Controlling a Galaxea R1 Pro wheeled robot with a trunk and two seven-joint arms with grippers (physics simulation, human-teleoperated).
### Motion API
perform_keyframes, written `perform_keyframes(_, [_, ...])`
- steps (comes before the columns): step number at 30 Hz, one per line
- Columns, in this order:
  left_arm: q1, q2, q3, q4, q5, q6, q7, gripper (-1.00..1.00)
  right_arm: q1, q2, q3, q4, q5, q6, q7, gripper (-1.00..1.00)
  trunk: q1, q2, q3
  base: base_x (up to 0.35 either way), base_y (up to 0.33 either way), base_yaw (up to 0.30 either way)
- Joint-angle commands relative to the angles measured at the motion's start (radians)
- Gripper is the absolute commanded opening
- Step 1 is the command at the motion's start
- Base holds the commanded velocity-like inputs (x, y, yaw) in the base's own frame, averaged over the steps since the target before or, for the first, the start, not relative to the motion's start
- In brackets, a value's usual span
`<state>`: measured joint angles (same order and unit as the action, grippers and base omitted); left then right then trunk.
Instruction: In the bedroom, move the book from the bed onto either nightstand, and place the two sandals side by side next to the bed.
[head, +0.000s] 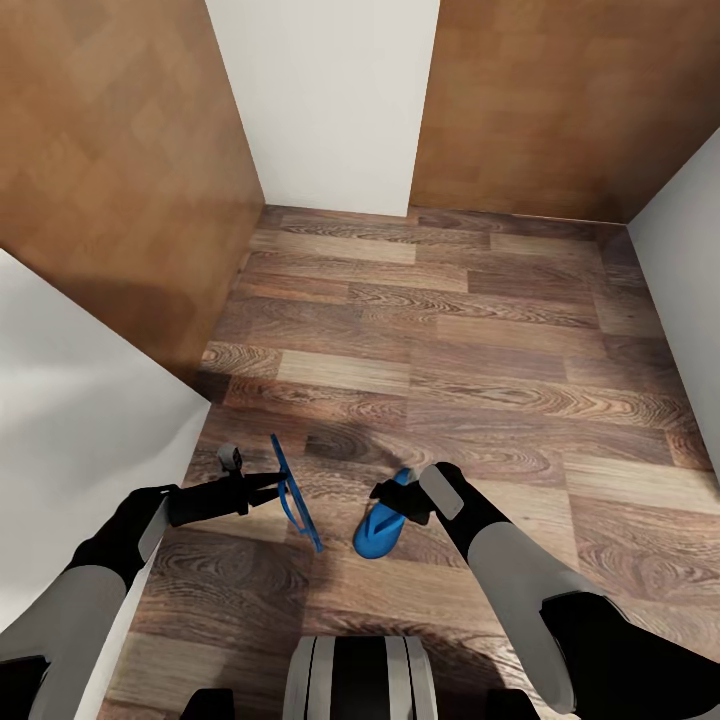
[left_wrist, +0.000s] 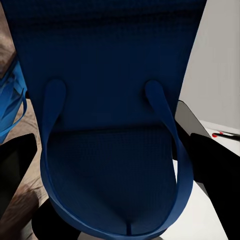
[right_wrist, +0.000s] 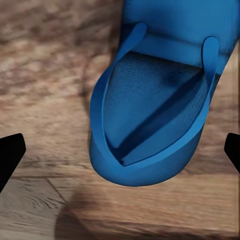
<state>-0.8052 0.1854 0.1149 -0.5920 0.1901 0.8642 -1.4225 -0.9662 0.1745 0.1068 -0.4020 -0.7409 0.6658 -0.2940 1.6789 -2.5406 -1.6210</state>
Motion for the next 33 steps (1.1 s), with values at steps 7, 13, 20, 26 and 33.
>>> perform_keyframes(7, [0.000, 0.000, 0.000, 0.000, 0.002, 0.010, -0.003, -1.00, 0.000, 0.000, 0.004, -0.001, -0.010, 0.002, -0.016, 1.00, 0.002, -0.001, -0.016, 0.000, 0.000, 0.000])
perform_keyframes(13, [0.000, 0.001, 0.000, 0.000, 0.002, 0.010, -0.003, -1.00, 0.000, 0.000, 0.004, -0.001, -0.010, 0.002, -0.017, 1.00, 0.003, -0.002, -0.031, 0.000, 0.000, 0.000])
perform_keyframes(20, [0.000, 0.002, 0.000, 0.002, 0.002, 0.010, -0.003, -1.00, 0.000, 0.000, 0.004, -0.001, -0.011, 0.002, -0.017, 1.00, 0.003, -0.002, -0.031, 0.000, 0.000, 0.000])
perform_keyframes(26, [0.000, 0.002, 0.000, 0.003, 0.002, 0.010, -0.003, -1.00, 0.000, 0.000, 0.004, -0.001, -0.011, 0.002, -0.017, 1.00, 0.003, -0.002, -0.031, 0.000, 0.000, 0.000])
perform_keyframes(33, [0.000, 0.002, 0.000, 0.003, 0.002, 0.010, -0.004, -1.00, 0.000, 0.000, 0.004, -0.001, -0.011, 0.002, -0.018, 1.00, 0.003, -0.002, -0.031, 0.000, 0.000, 0.000])
